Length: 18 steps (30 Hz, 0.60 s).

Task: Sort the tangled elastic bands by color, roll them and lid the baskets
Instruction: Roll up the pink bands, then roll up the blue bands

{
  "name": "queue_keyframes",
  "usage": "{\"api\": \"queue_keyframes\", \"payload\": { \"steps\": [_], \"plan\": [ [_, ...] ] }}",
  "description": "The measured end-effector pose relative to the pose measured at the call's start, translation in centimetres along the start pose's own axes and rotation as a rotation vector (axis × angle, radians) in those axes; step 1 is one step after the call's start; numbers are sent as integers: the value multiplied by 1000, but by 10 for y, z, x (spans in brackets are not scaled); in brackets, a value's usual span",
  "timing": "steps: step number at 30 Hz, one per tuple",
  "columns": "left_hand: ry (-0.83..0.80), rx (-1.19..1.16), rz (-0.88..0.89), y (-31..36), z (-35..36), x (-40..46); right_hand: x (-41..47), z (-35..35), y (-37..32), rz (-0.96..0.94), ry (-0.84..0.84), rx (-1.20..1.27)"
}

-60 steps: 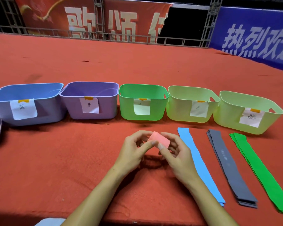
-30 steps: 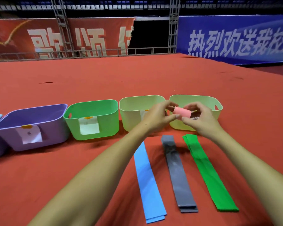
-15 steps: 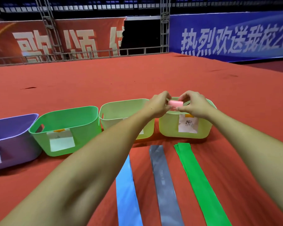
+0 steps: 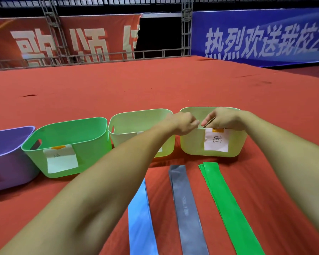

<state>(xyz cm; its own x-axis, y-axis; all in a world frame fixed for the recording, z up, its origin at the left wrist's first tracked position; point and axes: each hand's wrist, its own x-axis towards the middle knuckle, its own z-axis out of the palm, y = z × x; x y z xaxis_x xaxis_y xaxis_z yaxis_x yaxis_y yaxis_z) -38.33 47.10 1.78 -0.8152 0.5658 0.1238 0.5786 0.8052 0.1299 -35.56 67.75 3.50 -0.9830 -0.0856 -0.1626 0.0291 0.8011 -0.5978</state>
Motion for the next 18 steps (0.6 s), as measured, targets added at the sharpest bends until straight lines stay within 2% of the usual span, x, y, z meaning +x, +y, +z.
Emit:
{"api": "queue_keyframes", "payload": {
  "steps": [10,18],
  "plan": [
    [171,-29,4,2,-7,-20,-13,10,-11,-127,135,190],
    [240,-123,12,9,-41,-71,-57,19,-36,-299,355,179]
  ]
}}
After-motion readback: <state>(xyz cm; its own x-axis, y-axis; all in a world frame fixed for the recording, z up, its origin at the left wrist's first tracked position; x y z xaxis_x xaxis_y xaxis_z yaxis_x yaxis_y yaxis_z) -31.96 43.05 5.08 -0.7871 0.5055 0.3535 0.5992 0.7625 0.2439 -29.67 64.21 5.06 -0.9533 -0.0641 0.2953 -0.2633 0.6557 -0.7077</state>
